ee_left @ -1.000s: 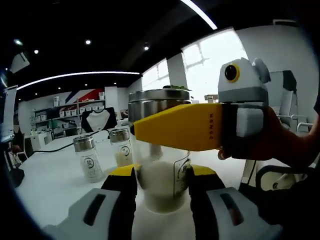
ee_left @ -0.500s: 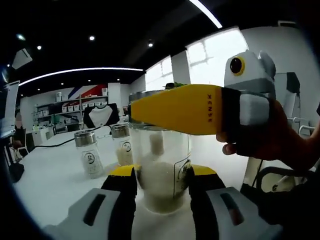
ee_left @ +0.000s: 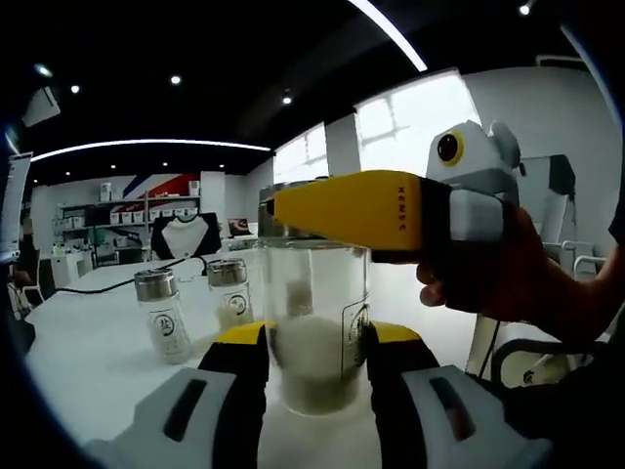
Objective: Rotate the seasoning bottle until the label or dispensing opening points toward the visible target arrow and the bottle remains upright within the marked orientation range
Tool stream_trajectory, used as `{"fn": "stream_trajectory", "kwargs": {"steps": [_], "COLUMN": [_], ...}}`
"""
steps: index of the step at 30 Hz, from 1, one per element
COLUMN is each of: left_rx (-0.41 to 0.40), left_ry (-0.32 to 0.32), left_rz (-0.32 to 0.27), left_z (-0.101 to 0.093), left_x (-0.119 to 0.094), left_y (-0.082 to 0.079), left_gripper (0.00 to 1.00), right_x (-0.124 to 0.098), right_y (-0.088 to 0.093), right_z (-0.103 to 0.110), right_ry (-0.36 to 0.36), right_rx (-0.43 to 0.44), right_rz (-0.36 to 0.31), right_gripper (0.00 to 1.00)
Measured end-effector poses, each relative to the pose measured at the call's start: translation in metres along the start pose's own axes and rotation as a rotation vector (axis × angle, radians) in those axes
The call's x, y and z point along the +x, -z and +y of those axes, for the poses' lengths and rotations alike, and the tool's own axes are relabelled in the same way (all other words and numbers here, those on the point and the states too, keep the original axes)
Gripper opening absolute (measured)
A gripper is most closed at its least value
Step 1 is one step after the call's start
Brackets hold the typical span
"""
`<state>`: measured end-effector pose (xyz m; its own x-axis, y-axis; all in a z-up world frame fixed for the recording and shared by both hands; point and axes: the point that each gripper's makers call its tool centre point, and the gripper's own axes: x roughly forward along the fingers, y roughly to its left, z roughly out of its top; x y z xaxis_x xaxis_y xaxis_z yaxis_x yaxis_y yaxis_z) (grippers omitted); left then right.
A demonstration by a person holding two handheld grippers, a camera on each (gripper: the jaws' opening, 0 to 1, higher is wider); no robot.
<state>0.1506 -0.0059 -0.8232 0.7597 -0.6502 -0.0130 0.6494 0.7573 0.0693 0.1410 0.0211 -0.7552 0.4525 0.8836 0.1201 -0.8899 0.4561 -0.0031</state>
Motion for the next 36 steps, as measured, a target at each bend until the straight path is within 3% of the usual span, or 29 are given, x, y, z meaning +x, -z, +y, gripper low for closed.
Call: {"fn": "stream_trajectory", "kwargs": {"steps": [4, 11, 19, 23, 30, 36], "left_rx": [-0.001, -0.017, -0.011, -0.057, -0.022, -0.018], "left_ry": [-0.022, -0.032, -0.047, -0.007, 0.006, 0.047], "left_rz": [0.019, 0.025, 0.03, -0.01, -0.009, 0.041], "left_z": [0.002, 0.003, 0.006, 0.002, 0.001, 0.006], "left_x": [0.0, -0.001, -0.002, 0.001, 0.001, 0.001], "left_y": [0.004, 0.007, 0.009, 0.001, 0.0, 0.009], "left_gripper": [0.41, 0.41, 0.41, 0.41, 0.41, 0.55], "right_x": [0.003, 0.005, 0.007, 0.004, 0.003, -0.001], "right_y": [0.006, 0.012, 0.019, 0.01, 0.01, 0.006], "right_z": [0.006, 0.004, 0.001, 0.001, -0.006, -0.019], "right_ry": [-0.01, 0.007, 0.021, 0.025, 0.015, 0.028], "right_rx": [-0.069, -0.107, -0.072, -0.093, -0.051, -0.046], "right_rz": [0.047, 0.055, 0.086, 0.061, 0.057, 0.052], "right_gripper": [0.39, 0.4, 0.4, 0.39, 0.38, 0.38]}}
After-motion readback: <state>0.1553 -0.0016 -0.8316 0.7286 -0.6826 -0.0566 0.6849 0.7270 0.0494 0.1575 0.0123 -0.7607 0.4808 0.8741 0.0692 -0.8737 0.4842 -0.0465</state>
